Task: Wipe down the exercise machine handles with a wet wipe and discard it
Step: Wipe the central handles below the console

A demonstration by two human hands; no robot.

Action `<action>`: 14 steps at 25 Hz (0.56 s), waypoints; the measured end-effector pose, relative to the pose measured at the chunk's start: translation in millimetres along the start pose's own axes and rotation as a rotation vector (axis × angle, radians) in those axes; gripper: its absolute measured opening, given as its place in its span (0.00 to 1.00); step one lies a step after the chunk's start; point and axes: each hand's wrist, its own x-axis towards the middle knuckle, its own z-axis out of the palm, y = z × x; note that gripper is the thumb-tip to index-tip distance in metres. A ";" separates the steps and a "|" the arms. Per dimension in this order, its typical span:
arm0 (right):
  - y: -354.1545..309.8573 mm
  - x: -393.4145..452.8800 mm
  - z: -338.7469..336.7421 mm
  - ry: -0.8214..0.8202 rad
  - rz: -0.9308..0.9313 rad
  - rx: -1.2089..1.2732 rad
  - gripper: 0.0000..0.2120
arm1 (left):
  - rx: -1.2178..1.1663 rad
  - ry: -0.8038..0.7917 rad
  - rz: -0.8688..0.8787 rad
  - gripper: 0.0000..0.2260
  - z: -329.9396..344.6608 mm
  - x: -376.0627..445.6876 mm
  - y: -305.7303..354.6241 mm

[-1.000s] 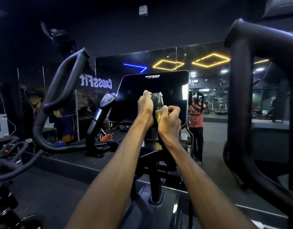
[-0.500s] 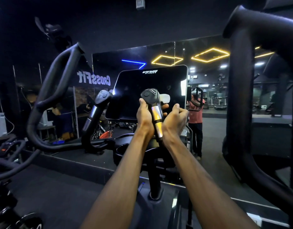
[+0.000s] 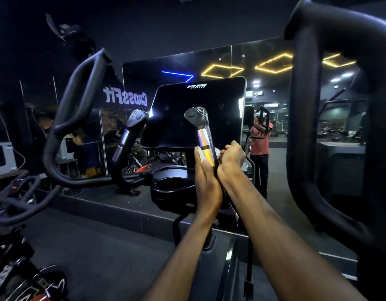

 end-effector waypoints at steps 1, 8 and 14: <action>-0.4 -1.2 -2.6 -0.002 0.033 0.019 0.11 | 0.044 -0.016 0.024 0.22 -3.0 -14.4 -2.2; -8.0 -7.7 -5.6 -0.006 0.019 0.026 0.13 | 0.425 0.072 0.374 0.23 11.0 47.1 35.0; -4.8 -8.3 -4.4 -0.080 0.040 0.001 0.10 | 0.984 0.052 0.377 0.24 5.2 98.6 39.7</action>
